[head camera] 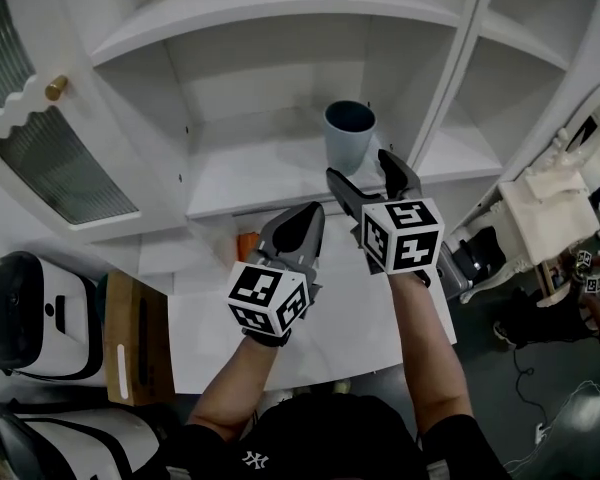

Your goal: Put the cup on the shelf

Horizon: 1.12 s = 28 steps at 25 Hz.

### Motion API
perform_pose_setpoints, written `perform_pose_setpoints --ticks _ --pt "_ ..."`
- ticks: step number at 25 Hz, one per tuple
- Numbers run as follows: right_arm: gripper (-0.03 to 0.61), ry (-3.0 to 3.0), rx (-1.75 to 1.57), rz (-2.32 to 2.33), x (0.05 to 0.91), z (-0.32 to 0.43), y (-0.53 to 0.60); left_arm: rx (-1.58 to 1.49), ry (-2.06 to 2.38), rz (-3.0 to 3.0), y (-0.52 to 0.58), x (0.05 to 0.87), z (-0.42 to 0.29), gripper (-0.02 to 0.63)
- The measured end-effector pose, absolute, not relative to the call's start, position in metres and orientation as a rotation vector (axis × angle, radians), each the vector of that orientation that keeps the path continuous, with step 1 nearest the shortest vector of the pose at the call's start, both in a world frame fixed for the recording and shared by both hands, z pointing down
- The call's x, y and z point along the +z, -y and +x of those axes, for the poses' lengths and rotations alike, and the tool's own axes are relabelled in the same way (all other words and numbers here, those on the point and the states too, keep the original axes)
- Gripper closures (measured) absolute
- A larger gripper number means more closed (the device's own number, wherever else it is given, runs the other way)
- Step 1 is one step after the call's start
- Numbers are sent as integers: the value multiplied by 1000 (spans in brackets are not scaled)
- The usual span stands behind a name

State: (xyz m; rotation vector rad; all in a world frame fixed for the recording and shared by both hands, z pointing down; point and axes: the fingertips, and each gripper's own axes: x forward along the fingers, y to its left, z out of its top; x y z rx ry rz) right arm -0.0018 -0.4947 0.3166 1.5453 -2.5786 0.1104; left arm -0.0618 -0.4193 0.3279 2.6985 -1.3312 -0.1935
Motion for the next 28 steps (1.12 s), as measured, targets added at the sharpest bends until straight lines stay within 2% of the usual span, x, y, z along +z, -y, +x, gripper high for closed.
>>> perform_pose_setpoints --ticks 6,11,21,25,28 --pt "184 2629 132 1509 320 5 471 -167 1349 2707 409 327 -56 612" --pt "271 2677 147 1457 332 9 439 -146 1379 2706 394 327 -57 612" --pt "392 2736 154 1384 344 12 393 -93 1413 2697 369 331 -56 612" --pt "483 2798 143 1358 335 10 375 -86 1419 2696 357 333 -53 612" --pt "523 2832 127 1350 330 10 362 -85 1416 2692 350 335 -52 612"
